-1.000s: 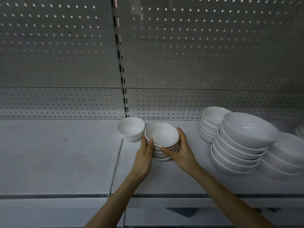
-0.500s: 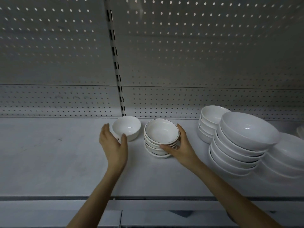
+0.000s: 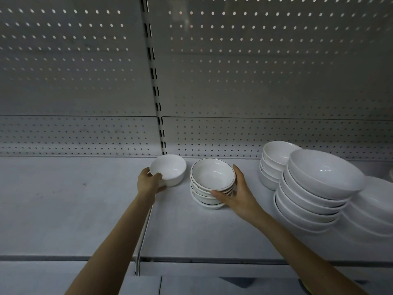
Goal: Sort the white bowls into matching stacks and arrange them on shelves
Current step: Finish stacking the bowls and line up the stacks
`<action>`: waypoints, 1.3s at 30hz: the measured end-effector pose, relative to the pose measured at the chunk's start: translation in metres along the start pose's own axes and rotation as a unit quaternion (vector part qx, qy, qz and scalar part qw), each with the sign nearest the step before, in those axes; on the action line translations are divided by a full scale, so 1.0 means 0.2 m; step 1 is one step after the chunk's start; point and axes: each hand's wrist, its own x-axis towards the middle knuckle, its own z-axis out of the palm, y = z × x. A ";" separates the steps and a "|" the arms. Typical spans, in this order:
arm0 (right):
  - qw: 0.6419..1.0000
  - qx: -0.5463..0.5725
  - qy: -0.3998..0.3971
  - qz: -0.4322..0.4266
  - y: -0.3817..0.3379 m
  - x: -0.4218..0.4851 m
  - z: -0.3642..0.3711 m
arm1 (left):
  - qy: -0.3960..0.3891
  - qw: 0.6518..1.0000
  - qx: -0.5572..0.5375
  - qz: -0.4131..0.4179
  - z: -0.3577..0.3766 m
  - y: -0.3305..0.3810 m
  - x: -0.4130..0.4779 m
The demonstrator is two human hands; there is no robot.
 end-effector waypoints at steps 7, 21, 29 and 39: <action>0.998 -0.051 0.032 -0.020 -0.06 -0.03 -0.02 | 0.006 0.998 -0.064 0.014 -0.04 -0.02 -0.04; 0.971 -0.148 0.008 -0.186 -0.44 -0.02 0.13 | -0.139 0.970 -0.082 0.182 -0.14 0.35 -0.51; 0.978 -0.037 0.053 -0.198 -0.60 -0.17 -0.04 | -0.274 0.936 -0.078 0.209 -0.06 0.47 -0.67; 0.985 -0.041 0.070 -0.153 -0.75 -0.11 -0.60 | -0.360 0.884 0.008 0.299 0.38 0.75 -0.75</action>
